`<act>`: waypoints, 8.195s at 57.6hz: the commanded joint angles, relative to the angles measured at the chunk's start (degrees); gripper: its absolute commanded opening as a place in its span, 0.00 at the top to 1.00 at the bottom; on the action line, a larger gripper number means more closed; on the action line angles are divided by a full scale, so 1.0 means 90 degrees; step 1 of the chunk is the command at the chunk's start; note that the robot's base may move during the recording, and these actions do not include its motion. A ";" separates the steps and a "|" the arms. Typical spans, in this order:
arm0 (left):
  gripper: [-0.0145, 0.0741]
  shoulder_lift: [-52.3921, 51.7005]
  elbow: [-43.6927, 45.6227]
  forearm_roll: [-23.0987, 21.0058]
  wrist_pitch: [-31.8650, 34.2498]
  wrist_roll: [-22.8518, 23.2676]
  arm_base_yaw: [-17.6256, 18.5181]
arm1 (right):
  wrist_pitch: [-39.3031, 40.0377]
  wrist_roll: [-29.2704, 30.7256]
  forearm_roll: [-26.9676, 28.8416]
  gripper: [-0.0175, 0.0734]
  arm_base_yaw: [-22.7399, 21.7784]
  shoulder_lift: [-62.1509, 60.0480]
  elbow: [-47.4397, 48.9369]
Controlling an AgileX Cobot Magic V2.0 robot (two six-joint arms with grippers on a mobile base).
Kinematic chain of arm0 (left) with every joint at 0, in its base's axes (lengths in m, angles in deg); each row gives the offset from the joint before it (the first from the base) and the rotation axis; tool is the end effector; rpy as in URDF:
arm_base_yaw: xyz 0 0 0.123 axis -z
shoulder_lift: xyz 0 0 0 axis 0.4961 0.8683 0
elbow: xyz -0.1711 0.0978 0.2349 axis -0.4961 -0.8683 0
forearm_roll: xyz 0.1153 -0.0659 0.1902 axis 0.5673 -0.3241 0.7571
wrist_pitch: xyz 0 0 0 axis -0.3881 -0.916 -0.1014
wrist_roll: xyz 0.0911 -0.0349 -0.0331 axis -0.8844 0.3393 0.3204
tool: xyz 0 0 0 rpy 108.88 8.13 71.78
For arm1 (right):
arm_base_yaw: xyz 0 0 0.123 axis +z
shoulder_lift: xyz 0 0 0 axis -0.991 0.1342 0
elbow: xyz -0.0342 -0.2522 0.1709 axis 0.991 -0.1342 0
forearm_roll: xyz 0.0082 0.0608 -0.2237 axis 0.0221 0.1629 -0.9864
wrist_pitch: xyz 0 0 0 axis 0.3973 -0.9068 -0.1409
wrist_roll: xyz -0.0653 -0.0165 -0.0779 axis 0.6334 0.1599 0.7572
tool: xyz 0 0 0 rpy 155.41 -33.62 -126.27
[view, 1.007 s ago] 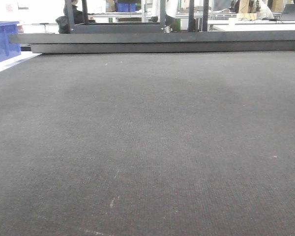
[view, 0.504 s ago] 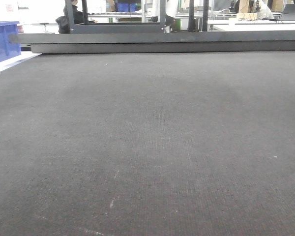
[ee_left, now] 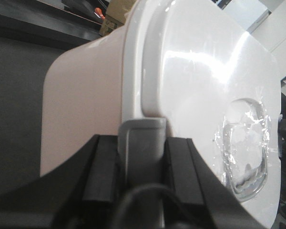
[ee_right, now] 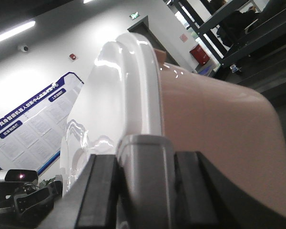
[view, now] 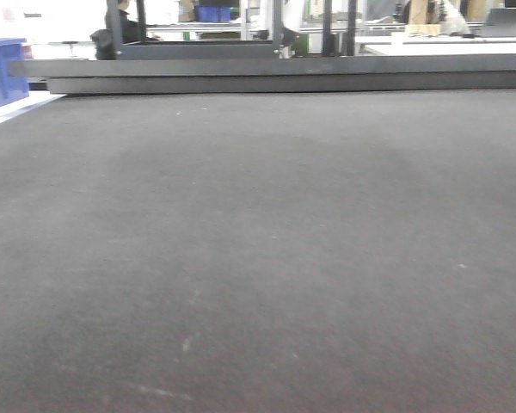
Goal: Grab white bin and place on right shelf
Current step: 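Hold the bin raised with both grippers while the base backs away, then carry the bin in both grippers while driving to the blue-crate shelves, then align the base in front of the shelf rack holding the bin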
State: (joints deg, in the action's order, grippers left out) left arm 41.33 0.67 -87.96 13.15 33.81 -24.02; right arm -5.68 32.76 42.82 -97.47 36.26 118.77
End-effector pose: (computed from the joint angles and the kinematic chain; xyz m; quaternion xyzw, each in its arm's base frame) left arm 0.2825 -0.1118 0.4801 0.1544 0.7148 -0.5023 0.4614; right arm 0.2040 0.0256 0.4615 0.0473 0.6385 0.4877 0.5934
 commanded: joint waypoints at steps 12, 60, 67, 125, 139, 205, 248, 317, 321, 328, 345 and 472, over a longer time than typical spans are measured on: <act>0.98 -0.0313 0.0219 -0.0560 -0.2357 -0.0348 0.0507 | -0.1356 -0.0077 0.0331 0.73 0.0278 -0.0226 0.0260; 0.98 -0.0313 0.0219 -0.0560 -0.2357 -0.0348 0.0507 | -0.0411 -0.0077 0.0336 0.73 0.0278 -0.0226 0.0260; 0.98 -0.0313 0.0219 -0.0560 -0.2357 -0.0348 0.0507 | -0.0411 -0.0077 0.0336 0.73 0.0278 -0.0226 0.0260; 0.98 -0.0313 0.0219 -0.0560 -0.2357 -0.0348 0.0507 | -0.0411 -0.0077 0.0336 0.73 0.0278 -0.0226 0.0260; 0.98 -0.0313 0.0219 -0.0560 -0.2357 -0.0348 0.0507 | -0.0411 -0.0077 0.0336 0.73 0.0278 -0.0226 0.0260; 0.98 -0.0313 0.0219 -0.0563 -0.2357 -0.0348 0.0507 | -0.0417 -0.0077 0.0342 0.73 0.0278 -0.0226 0.0260; 0.98 -0.0313 0.0219 -0.0552 -0.2357 -0.0348 0.0507 | -0.0410 -0.0077 0.0342 0.73 0.0278 -0.0226 0.0260; 0.98 -0.0313 0.0219 -0.0552 -0.2306 -0.0348 0.0507 | -0.0404 -0.0077 0.0342 0.73 0.0278 -0.0207 0.0260; 0.98 -0.0313 0.0219 -0.0552 -0.2306 -0.0348 0.0507 | -0.0404 -0.0077 0.0342 0.73 0.0278 -0.0207 0.0260; 0.98 -0.0313 0.0219 -0.0552 -0.2306 -0.0348 0.0507 | -0.0404 -0.0077 0.0342 0.73 0.0278 -0.0207 0.0260; 0.98 -0.0313 0.0219 -0.0552 -0.2306 -0.0348 0.0507 | -0.0404 -0.0077 0.0342 0.73 0.0278 -0.0207 0.0260; 0.98 -0.0313 0.0219 -0.0552 -0.2306 -0.0348 0.0507 | -0.0404 -0.0077 0.0342 0.73 0.0278 -0.0207 0.0260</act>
State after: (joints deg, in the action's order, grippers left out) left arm 41.23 0.67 -86.19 7.76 34.25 -22.68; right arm 3.51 32.12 44.19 -97.03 35.91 118.77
